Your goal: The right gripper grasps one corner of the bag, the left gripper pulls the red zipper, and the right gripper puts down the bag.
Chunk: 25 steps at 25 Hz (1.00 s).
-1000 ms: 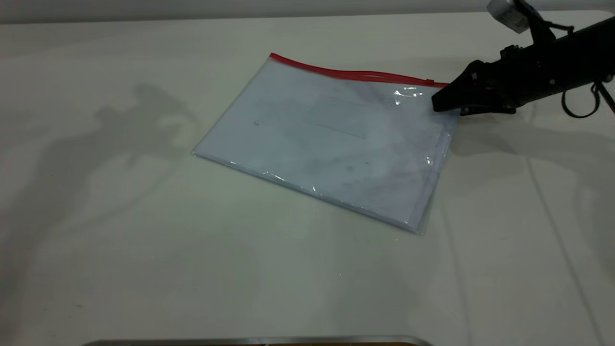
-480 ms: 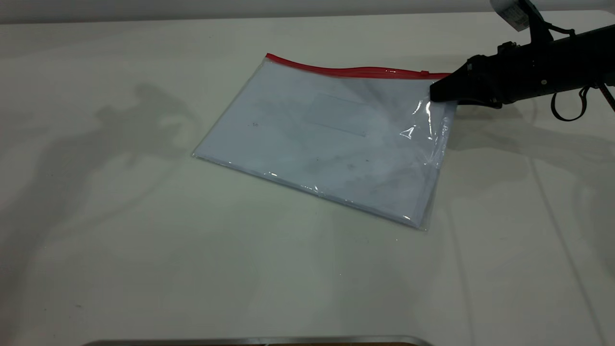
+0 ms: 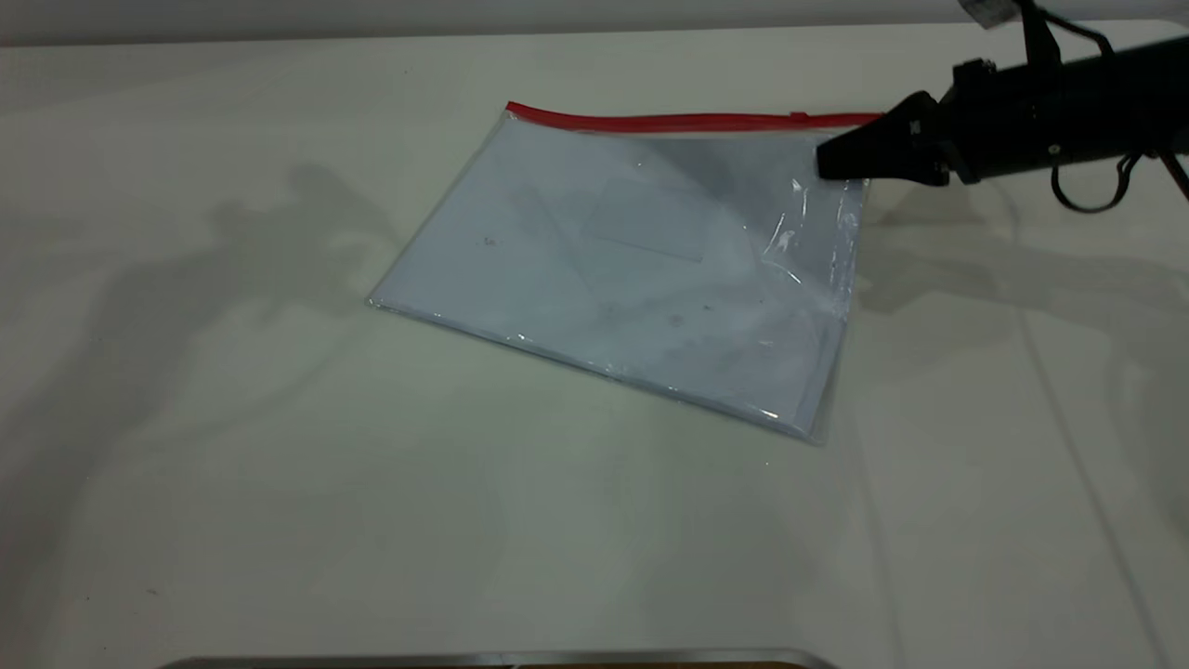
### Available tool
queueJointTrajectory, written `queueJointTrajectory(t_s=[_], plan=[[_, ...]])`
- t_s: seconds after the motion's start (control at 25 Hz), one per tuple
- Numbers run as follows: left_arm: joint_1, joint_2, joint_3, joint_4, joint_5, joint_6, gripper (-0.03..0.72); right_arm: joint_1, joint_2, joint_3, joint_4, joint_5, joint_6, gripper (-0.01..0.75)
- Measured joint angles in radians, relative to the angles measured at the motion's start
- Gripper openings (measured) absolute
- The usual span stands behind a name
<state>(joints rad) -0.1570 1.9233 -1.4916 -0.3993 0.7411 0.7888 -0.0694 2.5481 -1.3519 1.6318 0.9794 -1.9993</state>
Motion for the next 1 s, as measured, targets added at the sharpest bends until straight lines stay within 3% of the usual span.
queueJointTrajectory(t_s=[0.44, 1.0], plan=[[-0.137, 0.178, -0.068, -0.256, -0.083, 0.29, 0.5, 0.134, -0.161, 0.0, -0.235, 0.019, -0.056, 0.033], [-0.179, 0.331, -0.22, -0.277, 0.173, 0.554, 0.5, 0.243, -0.188, 0.0, -0.382, 0.076, -0.055, 0.033]])
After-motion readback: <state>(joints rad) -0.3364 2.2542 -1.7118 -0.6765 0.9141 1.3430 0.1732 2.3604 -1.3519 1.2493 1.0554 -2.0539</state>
